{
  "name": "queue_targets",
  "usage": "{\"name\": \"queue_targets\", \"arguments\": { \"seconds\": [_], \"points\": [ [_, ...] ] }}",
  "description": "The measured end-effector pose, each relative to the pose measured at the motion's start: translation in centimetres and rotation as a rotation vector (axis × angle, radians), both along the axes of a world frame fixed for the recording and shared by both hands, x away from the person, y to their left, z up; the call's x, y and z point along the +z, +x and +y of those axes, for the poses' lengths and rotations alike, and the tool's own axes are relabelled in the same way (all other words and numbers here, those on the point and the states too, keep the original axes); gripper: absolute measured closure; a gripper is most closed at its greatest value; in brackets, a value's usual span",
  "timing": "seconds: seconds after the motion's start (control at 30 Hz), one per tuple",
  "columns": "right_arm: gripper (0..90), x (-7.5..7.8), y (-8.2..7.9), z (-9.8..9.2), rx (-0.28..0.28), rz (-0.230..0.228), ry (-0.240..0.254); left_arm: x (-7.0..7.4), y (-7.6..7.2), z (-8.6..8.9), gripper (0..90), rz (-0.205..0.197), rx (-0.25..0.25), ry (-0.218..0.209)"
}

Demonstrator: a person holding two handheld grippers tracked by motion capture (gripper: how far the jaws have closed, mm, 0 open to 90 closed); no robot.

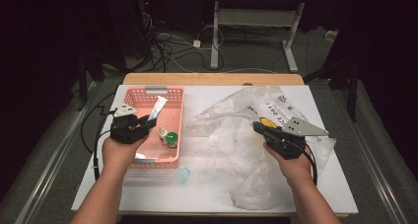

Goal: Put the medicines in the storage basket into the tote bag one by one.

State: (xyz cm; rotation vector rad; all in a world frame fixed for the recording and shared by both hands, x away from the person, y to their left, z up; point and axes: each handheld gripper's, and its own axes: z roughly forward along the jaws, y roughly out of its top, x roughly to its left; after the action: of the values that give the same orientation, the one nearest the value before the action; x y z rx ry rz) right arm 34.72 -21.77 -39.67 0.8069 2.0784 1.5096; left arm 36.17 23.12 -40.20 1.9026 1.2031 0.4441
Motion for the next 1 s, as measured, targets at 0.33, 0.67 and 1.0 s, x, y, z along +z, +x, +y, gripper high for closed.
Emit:
{"name": "queue_targets", "arguments": {
  "seconds": [0.33,0.67,1.0],
  "points": [
    [90.0,0.0,-0.1,0.1,0.004,-0.006,-0.005,-0.9,-2.3,-0.4,68.3,-0.069,-0.011,-0.068],
    [90.0,0.1,-0.2,0.1,0.003,-0.008,-0.004,-0.8,-4.4,-1.1,68.3,-0.126,-0.054,-0.108],
    [90.0,0.2,-0.3,0.1,0.005,-0.013,-0.002,-0.1,-5.7,-3.0,68.2,-0.156,-0.13,-0.117]
  ]
}}
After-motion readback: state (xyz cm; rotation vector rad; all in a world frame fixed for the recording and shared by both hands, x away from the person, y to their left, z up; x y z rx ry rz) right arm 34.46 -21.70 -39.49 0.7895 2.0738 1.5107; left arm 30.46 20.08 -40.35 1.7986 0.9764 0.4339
